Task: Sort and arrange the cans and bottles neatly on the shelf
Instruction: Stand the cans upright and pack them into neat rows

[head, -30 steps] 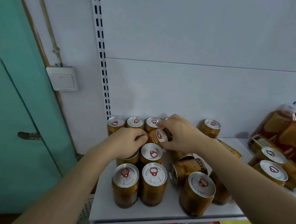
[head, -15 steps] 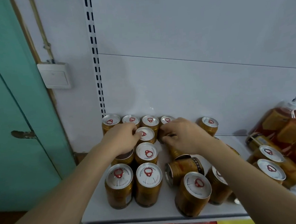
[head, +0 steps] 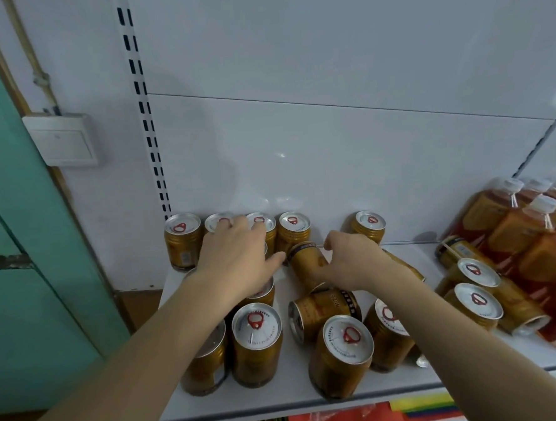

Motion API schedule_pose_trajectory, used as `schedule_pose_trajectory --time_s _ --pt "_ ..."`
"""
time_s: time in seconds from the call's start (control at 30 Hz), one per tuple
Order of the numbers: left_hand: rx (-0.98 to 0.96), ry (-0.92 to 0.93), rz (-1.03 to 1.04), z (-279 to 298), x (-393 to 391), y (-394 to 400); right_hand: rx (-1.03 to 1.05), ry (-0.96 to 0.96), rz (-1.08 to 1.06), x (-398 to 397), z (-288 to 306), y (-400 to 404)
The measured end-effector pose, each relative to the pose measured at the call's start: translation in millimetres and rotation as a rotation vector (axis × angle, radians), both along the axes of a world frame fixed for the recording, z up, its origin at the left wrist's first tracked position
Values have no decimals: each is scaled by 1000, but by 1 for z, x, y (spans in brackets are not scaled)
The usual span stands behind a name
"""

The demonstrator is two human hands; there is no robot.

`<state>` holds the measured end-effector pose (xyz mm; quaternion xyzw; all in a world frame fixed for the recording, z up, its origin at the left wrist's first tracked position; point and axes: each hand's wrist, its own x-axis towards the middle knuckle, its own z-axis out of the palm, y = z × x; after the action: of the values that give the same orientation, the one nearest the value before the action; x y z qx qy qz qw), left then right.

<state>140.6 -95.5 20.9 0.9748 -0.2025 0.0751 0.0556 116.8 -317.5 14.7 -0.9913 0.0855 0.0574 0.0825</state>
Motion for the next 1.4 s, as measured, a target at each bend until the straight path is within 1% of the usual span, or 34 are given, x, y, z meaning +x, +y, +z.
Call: schedule_pose_trajectory --time_s 0.07,0.13,0.17,0.23,0.3,0.37,0.4,0.47,0.53,0.67,0.8,0.87,0.93,1.0,1.07,1.13,1.2,1.27,1.4 --pt "-1 -57 -50 2 -7 -7 3 -48 -8 1 0 -1" --pt "-42 -80 -156 5 -15 -14 -2 18 21 2 -2 -1" --pt "-50 -61 -232 8 -19 -17 1 64 32 2 -4 -1" --pt "-9 53 -383 13 -27 -23 15 128 36 3 -9 -4" --pt "111 205 -486 13 -33 -28 41 168 39 5 -11 -7" --pt "256 310 -508 11 -36 -32 78 201 45 9 -12 -10" --pt "310 325 -503 10 -36 -35 86 213 53 10 -12 -10" --pt "366 323 -498 9 -37 -41 103 224 73 13 -11 -11" --pt "377 341 -498 9 -37 -45 141 236 85 13 -10 -14" --pt "291 374 -479 12 -33 -41 186 262 89 13 -6 -16" --pt "58 368 -478 24 -24 -35 180 149 98 10 8 -27" --pt "-8 361 -492 29 -21 -34 170 73 111 7 14 -34" --pt "-19 363 -499 31 -20 -33 151 -5 176 3 18 -38" --pt "13 362 -493 29 -20 -30 155 -67 367 -2 20 -38" --pt "47 360 -487 26 -22 -28 32 -115 619 -7 19 -35" --pt "60 340 -478 22 -24 -27 -162 -116 775 -7 16 -30" --pt "67 323 -455 18 -25 -25 -331 -71 832 -4 12 -25" --pt "77 328 -421 16 -26 -22 -441 -14 844 -2 9 -20" --pt "53 355 -393 15 -27 -17 -574 -63 923 1 8 -14"
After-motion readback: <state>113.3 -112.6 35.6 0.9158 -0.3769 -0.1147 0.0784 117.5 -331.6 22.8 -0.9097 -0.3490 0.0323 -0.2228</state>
